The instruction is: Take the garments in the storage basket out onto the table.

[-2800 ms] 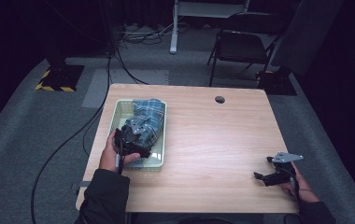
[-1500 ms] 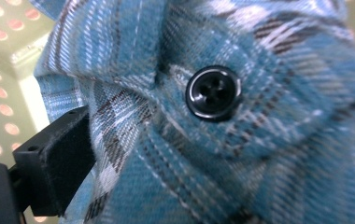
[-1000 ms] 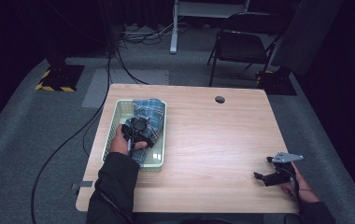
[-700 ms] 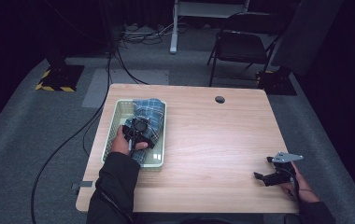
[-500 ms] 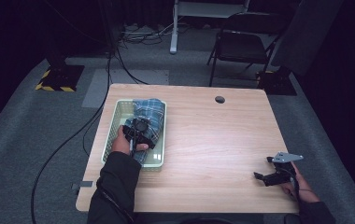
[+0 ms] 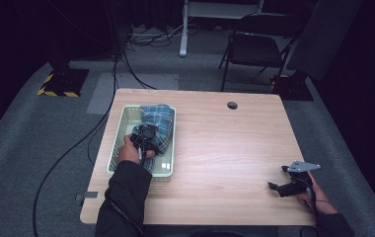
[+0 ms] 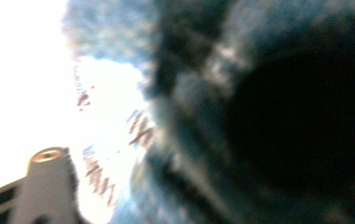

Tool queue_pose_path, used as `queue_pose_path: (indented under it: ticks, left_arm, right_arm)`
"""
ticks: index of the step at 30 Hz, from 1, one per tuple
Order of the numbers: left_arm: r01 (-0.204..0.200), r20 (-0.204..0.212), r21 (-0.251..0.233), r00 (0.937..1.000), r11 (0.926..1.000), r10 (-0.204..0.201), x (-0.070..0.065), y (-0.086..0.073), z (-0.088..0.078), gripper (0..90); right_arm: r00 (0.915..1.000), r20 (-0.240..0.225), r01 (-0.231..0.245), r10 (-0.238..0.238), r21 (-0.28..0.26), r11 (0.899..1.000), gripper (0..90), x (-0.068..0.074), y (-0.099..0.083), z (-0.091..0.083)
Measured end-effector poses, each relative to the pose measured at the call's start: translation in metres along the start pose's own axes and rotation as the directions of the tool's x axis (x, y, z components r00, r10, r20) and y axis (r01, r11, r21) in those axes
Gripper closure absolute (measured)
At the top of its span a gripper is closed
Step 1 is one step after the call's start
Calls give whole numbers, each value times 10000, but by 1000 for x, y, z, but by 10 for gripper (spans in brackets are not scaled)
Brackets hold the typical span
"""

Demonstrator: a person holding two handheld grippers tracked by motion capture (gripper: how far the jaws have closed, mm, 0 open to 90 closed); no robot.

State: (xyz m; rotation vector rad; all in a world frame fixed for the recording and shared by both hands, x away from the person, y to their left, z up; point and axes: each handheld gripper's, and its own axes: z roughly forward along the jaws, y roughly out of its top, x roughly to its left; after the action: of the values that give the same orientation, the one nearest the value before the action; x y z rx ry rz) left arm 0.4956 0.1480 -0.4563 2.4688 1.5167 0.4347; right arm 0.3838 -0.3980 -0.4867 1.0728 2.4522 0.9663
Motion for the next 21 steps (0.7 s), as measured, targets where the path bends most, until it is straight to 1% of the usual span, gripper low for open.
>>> queue_pose_path:
  ticks: [1,4,10,13,15,21]
  left_arm:
    - [39,-22,-7,10000,10000,-39,0,0,-1,356]
    - [83,-7,-48,10000,10000,-83,1,0,-2,397]
    - [71,12,-78,10000,9999,-71,2,0,-3,414]
    - [138,13,-126,9999,9998,-138,2,0,-4,435]
    - [254,49,-148,9997,9996,-253,4,0,-7,449]
    - [373,114,-220,9992,9991,-371,7,0,-14,478]
  right_arm:
    - [10000,-1,-3,3,1,10000,1,0,0,0]
    - [10000,0,-1,1,0,10000,1,0,0,0]
    - [10000,-1,-4,4,0,10000,1,0,0,0]
    - [10000,-1,-1,1,0,10000,1,0,0,0]
    - [10000,0,-1,1,0,10000,1,0,0,0]
    - [10000,-1,-1,1,1,10000,1,0,0,0]
